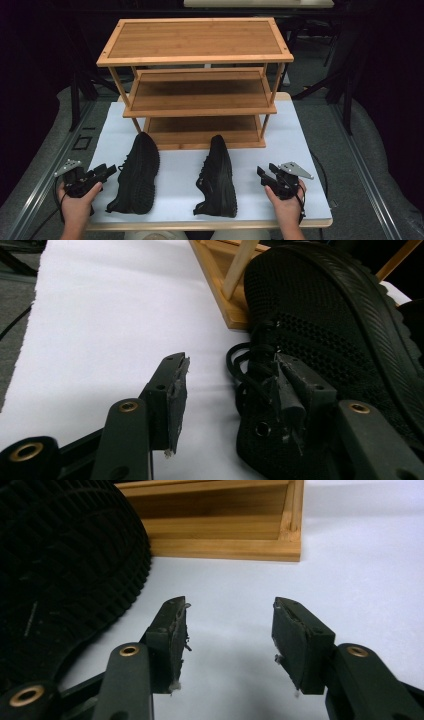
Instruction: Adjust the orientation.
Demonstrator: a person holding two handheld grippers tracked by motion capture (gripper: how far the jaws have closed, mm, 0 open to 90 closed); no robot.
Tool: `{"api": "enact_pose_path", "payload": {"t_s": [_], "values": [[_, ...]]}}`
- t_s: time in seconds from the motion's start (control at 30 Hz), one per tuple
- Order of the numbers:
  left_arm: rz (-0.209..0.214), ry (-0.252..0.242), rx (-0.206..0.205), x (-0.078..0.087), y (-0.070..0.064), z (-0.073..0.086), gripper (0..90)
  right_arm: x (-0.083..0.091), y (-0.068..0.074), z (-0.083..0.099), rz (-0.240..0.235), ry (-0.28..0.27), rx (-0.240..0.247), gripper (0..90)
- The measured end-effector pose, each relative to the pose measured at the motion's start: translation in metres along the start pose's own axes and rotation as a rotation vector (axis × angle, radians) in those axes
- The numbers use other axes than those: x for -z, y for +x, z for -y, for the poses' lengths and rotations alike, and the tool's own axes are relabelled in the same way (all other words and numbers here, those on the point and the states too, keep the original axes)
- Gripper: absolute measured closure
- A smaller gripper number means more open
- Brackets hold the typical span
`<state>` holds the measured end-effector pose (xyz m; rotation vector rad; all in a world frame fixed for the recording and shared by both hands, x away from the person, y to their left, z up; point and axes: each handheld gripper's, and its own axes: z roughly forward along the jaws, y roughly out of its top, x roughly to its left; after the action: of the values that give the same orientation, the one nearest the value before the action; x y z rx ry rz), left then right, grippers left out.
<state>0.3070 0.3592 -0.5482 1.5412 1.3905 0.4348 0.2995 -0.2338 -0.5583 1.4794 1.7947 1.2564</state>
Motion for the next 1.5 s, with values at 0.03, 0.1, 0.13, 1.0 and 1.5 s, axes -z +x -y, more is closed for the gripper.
{"api": "enact_pose_path", "payload": {"t_s": [0.03, 0.1, 0.13, 1.0, 1.5], "values": [[0.005, 0.003, -0.007, 0.000, -0.001, 0.000, 48.5, 0.000, 0.000, 0.000, 0.000, 0.002, 0.001, 46.9], [0.019, 0.013, -0.020, -0.001, -0.003, 0.000, 48.6, -0.001, 0.000, 0.001, -0.003, -0.003, 0.000, 46.8], [0.016, 0.015, -0.026, -0.001, -0.004, 0.001, 49.0, 0.000, 0.001, 0.000, -0.002, 0.014, 0.002, 46.8], [-0.012, 0.056, -0.140, -0.001, -0.022, 0.000, 59.1, -0.004, 0.002, 0.002, -0.022, 0.039, -0.014, 46.7], [0.027, 0.117, -0.180, -0.002, -0.038, -0.001, 81.5, -0.006, 0.000, 0.004, -0.032, 0.051, -0.034, 46.6]]}}
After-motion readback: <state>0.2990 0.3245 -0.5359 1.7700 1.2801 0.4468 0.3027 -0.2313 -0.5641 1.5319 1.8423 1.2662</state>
